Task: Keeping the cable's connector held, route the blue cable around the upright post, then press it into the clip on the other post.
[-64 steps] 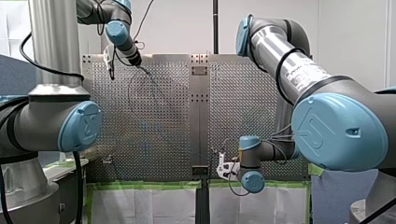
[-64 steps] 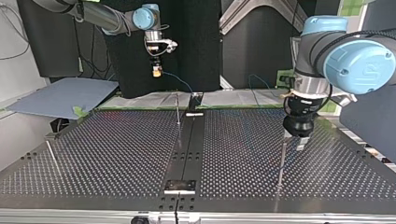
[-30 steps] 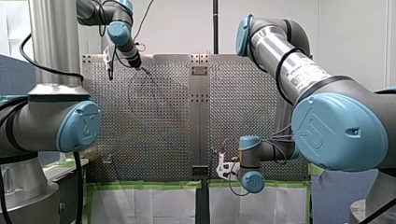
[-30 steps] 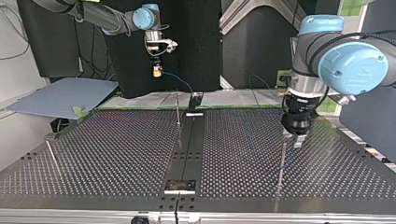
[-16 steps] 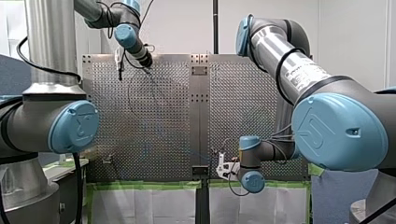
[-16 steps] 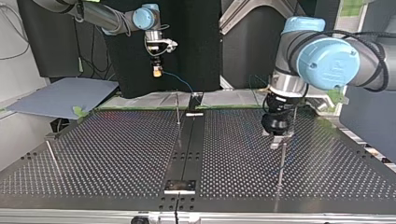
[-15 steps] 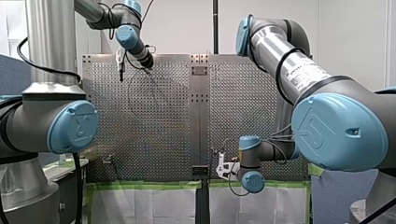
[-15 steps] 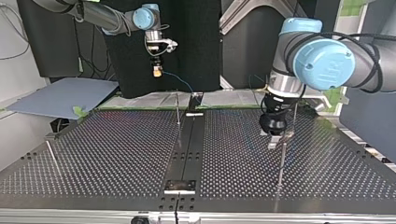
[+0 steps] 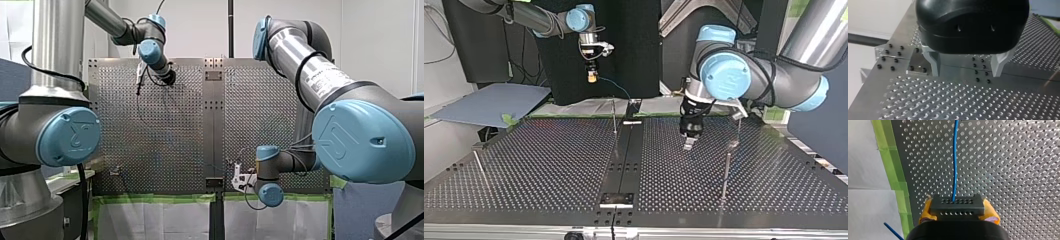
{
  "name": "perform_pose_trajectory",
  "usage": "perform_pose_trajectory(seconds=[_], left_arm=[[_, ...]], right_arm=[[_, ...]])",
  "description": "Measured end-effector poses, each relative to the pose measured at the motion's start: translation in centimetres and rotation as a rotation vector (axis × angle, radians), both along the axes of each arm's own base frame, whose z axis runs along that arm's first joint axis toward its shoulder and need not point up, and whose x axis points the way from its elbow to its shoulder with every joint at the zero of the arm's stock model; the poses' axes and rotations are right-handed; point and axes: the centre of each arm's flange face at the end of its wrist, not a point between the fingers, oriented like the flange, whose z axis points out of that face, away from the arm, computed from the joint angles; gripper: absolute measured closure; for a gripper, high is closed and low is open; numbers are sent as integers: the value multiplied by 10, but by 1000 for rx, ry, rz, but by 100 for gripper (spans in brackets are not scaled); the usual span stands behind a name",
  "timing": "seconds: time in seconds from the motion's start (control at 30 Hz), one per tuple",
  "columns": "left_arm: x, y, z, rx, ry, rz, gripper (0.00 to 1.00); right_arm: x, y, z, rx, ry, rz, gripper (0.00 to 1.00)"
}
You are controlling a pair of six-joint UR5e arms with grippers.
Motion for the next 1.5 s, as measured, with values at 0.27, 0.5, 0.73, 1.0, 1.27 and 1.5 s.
perform_pose_trajectory(seconds=[0.27, 0.5, 0.73, 1.0, 1.27, 1.5], left_arm=[[9, -11, -32, 114, 39, 22, 1], [24, -21, -63, 201, 54, 31, 1], [41, -26, -65, 258, 31, -2, 1], [67, -25, -78, 362, 59, 40, 1], [86, -4, -97, 473, 99, 119, 1], [95, 0, -106, 540, 107, 118, 1]], right_arm=[[1, 0, 0, -2, -4, 5, 100], [1, 0, 0, -4, -5, 7, 100], [2, 0, 1, -5, -7, 14, 100], [3, -1, 1, -8, -19, 20, 100], [3, -1, 2, -11, -22, 23, 100], [3, -1, 2, -11, -23, 23, 100]])
